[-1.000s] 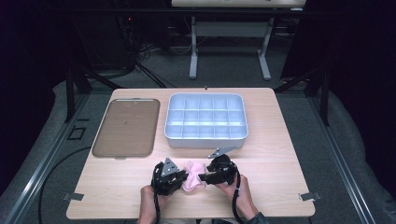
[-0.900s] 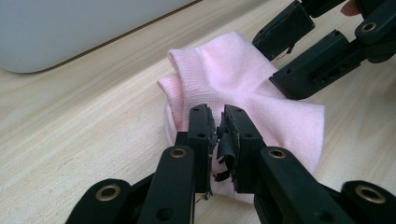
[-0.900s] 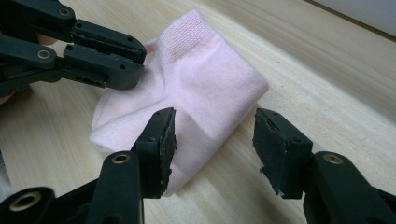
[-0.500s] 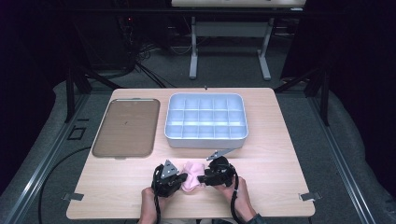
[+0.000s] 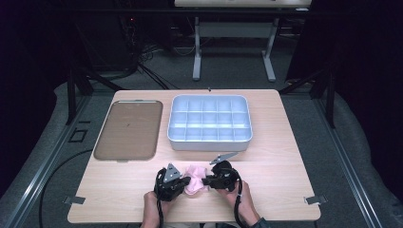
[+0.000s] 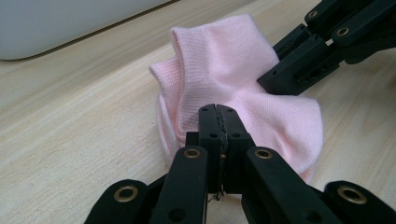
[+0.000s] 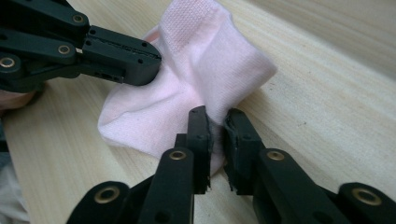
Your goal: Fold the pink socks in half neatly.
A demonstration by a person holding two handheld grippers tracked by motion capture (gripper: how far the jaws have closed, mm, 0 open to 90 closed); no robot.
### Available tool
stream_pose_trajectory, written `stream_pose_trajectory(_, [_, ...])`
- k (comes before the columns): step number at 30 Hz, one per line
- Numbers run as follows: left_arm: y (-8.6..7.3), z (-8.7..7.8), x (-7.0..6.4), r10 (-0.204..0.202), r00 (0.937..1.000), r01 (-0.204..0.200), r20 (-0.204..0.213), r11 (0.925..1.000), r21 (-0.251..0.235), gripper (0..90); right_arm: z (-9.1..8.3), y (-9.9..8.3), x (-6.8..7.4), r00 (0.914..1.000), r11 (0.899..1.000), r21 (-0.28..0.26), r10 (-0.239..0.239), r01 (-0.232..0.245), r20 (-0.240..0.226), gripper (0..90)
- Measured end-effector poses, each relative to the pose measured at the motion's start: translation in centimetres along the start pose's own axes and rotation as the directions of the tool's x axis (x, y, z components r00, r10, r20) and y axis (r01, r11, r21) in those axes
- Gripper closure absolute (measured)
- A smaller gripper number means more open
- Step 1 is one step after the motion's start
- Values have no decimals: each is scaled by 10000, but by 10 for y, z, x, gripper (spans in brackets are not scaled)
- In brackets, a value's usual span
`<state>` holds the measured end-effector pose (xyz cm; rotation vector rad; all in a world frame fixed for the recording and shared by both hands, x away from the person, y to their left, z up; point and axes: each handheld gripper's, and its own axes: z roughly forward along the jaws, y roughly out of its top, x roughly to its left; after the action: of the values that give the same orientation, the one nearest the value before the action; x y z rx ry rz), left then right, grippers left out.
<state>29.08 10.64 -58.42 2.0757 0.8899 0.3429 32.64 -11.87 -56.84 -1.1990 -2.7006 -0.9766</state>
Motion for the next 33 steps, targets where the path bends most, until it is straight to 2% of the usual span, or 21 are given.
stream_pose_trajectory(3, [1, 0, 0, -60, 9999, 59, 97, 9999, 87, 891, -6, 1, 0, 9997, 9974, 708, -104, 89, 207, 843])
stream_pose_trajectory(4, [1, 0, 0, -92, 9999, 91, 134, 9999, 102, 890, -6, 1, 0, 9999, 9980, 625, -53, 46, 114, 844])
stream_pose_trajectory(6, [2, 0, 0, -73, 9999, 72, 106, 9999, 96, 890, -1, -2, 3, 9999, 9997, -208, 116, -116, 11, 846])
stream_pose_trajectory(7, [2, 1, 0, -112, 9999, 111, 98, 9999, 62, 890, 0, -3, 3, 9999, 9993, -349, 135, -133, 59, 847])
stream_pose_trajectory(9, [4, 2, -1, 20, 9999, -21, 108, 9999, 133, 889, -3, -3, 3, 9999, 9998, -181, 112, -112, -6, 847])
stream_pose_trajectory(11, [5, 3, -2, 105, 9998, -108, 187, 9999, 123, 887, -5, -5, 3, 9999, 9996, -246, 118, -118, -11, 848])
stream_pose_trajectory(12, [5, 3, -3, 46, 9997, -48, 236, 9999, 95, 887, -6, -6, 3, 10000, 9997, -220, 63, -62, 30, 847])
stream_pose_trajectory(15, [7, 5, -5, 152, 9994, -155, 307, 9998, 101, 886, -11, -7, 2, 9999, 10000, 10, 18, -18, 103, 847])
stream_pose_trajectory(17, [9, 6, -7, 246, 9990, -253, 374, 9995, 184, 886, -17, -7, 1, 9995, 9989, 464, -89, 74, 318, 847])
stream_pose_trajectory(18, [10, 8, -8, 270, 9990, -277, 360, 9994, 199, 887, -18, -7, 1, 9993, 9990, 444, -123, 107, 343, 847])
stream_pose_trajectory(21, [11, 10, -9, 367, 9988, -374, 309, 9990, 230, 889, -19, -10, 0, 9996, 10000, -36, 33, -32, 289, 847])
stream_pose_trajectory(24, [10, 12, -8, 188, 9989, -195, 421, 9997, 161, 891, -20, -11, 1, 9996, 9991, -407, 105, -93, 277, 846])
stream_pose_trajectory(31, [12, 15, -9, 66, 9992, -72, 397, 9999, 152, 892, -23, -10, 4, 9995, 9972, -717, 214, -195, 250, 848])
stream_pose_trajectory(33, [13, 17, -9, 65, 9986, -74, 533, 9998, 168, 893, -24, -11, 4, 9993, 9958, -877, 303, -281, 233, 848])
